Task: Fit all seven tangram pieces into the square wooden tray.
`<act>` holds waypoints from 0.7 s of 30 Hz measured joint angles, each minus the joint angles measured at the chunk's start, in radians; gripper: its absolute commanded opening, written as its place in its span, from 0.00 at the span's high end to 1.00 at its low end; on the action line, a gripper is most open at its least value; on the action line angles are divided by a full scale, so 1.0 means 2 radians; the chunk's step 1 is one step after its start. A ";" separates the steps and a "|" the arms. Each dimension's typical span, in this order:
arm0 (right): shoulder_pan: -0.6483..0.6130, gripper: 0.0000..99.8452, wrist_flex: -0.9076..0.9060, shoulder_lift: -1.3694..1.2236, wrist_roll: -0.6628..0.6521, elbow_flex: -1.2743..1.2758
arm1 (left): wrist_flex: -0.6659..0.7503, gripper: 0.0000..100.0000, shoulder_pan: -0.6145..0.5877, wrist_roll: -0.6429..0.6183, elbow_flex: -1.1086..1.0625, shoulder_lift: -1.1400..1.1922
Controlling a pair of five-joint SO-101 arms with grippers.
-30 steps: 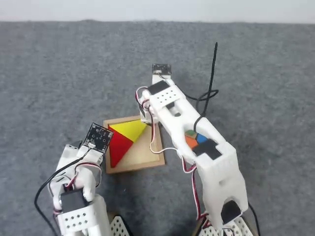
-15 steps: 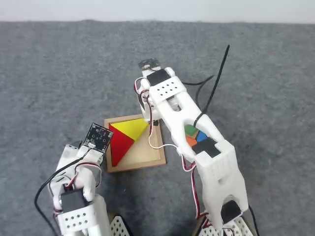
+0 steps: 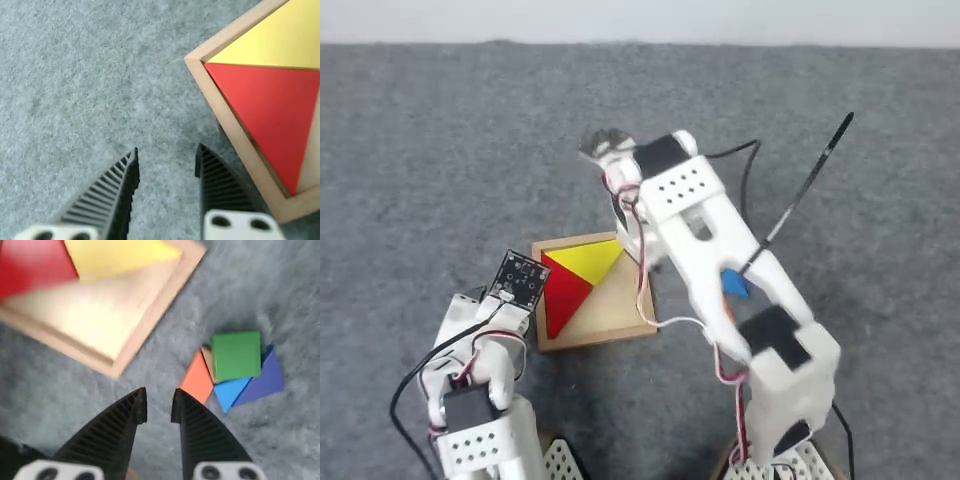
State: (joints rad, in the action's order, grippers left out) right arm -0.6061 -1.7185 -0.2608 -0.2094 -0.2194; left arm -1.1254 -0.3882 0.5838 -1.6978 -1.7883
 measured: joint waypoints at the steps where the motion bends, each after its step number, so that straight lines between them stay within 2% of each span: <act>1: 0.005 0.87 0.015 0.017 -0.008 0.031 | 0.000 0.82 0.000 0.000 0.000 0.000; 8: 0.067 0.87 0.150 0.132 -0.023 0.237 | 0.000 0.82 0.000 0.000 0.000 0.000; 14: 0.104 0.87 0.233 0.143 -0.022 0.319 | 0.000 0.82 0.000 0.000 0.000 0.000; 21: 0.112 0.70 0.305 0.145 -0.023 0.327 | 0.000 0.82 0.000 0.000 0.000 0.000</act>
State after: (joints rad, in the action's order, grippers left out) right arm -0.3821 -1.1093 0.0292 -0.2555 0.4342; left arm -1.1254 -0.3882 0.5838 -1.6978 -1.7883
